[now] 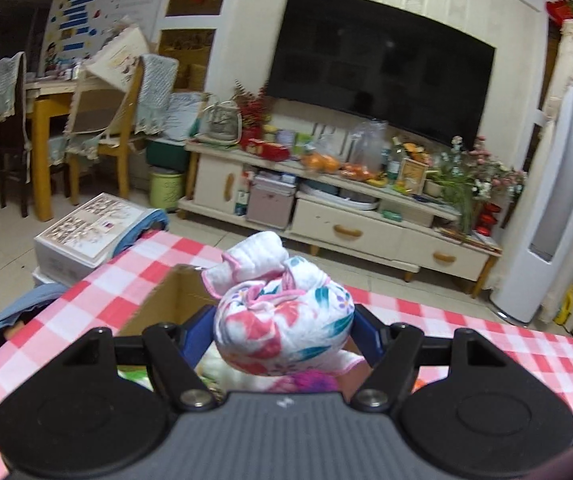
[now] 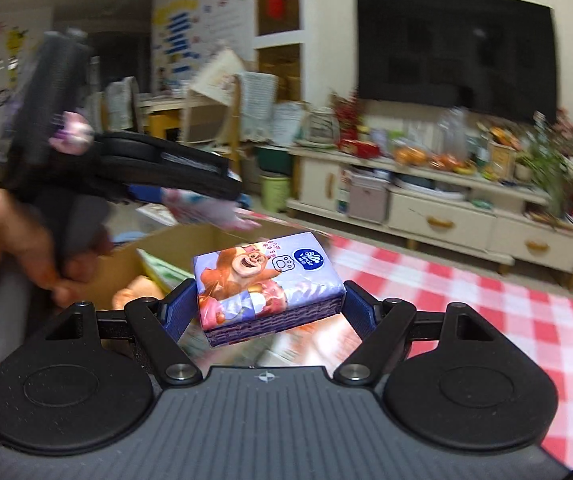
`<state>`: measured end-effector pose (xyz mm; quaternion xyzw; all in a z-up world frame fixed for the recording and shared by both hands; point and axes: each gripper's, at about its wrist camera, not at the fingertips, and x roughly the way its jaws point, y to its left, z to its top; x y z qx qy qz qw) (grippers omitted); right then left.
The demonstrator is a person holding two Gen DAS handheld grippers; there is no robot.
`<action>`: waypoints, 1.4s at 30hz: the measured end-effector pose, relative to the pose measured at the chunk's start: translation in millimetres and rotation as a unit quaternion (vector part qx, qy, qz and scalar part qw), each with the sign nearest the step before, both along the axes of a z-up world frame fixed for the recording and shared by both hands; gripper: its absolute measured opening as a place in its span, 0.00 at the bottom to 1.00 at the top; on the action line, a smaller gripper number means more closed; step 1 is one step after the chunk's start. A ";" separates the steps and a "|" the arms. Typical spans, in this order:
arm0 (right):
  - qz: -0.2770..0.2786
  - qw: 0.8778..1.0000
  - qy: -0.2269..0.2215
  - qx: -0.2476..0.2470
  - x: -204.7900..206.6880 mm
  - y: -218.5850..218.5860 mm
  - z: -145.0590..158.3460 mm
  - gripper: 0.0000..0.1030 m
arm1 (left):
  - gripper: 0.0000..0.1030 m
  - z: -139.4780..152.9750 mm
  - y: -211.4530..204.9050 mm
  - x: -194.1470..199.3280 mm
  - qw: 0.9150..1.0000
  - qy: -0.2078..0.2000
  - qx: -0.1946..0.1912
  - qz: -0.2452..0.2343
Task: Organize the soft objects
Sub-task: 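Carry floral bundle and tissue pack into the box and open both grippers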
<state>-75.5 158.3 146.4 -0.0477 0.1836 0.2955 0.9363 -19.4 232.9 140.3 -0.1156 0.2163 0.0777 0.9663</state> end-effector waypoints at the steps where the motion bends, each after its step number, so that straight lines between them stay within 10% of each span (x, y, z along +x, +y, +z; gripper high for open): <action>1: 0.010 1.000 -0.002 -0.002 1.1 9.2 0.6 0.94 | 0.70 -1.8 3.6 3.2 1.000 0.004 -0.001 0.004; 18: 0.084 0.994 -0.010 -0.069 31.5 79.4 -20.6 0.99 | 0.75 -21.7 34.5 9.1 0.999 0.046 -0.019 0.018; 28: 0.012 1.000 0.021 -0.014 13.0 40.9 -11.6 1.00 | 0.99 -4.9 15.2 -14.7 1.000 0.022 0.003 0.011; 42: -0.113 0.990 0.079 0.029 -11.8 -16.6 0.8 1.00 | 0.99 -2.7 -34.3 -67.6 0.997 0.044 0.062 0.006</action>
